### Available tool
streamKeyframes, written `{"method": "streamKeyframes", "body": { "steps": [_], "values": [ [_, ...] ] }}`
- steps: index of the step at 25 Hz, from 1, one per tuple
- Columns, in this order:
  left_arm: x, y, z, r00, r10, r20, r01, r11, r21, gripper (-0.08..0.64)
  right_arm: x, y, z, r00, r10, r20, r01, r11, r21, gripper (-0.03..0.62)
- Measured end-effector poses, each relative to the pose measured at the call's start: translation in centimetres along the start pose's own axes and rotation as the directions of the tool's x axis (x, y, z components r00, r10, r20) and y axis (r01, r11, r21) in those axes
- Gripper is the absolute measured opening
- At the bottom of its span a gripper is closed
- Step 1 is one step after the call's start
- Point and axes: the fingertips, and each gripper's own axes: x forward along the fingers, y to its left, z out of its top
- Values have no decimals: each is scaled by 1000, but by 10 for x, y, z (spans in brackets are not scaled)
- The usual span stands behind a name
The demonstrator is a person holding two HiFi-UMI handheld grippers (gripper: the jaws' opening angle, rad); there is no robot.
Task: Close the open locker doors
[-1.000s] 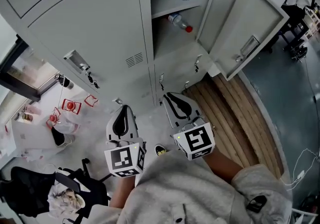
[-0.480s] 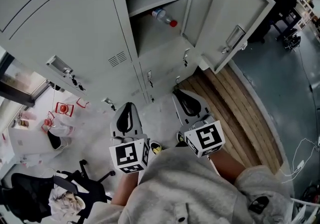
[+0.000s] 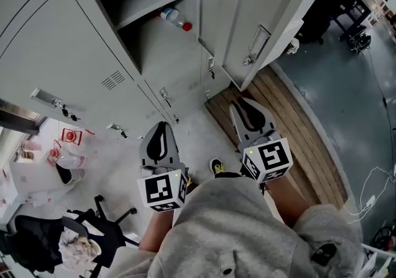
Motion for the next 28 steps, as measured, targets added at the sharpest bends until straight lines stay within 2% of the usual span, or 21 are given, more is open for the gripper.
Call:
{"method": "streamKeyframes", "body": {
  "steps": [5,10,16,22,28],
  "values": [
    [19,-43,6,1000,15,4,-15,999,30,11,-7,-56,-5,1000,26,5,-26,999,43,128],
    [27,-67,3,997,71,-3,-71,996,50,11,-1,-83,-11,995,94,26,-96,994,55,133],
    [30,-74,-1,990,139,-21,-138,988,66,11,16,-93,-12,984,172,51,-175,983,63,133],
    [26,-71,-4,980,198,-27,-197,979,48,11,28,-95,-13,975,216,55,-220,973,66,133],
    [28,-65,-8,975,217,-47,-215,976,44,11,32,-86,-12,959,277,61,-280,958,59,133]
  ]
}}
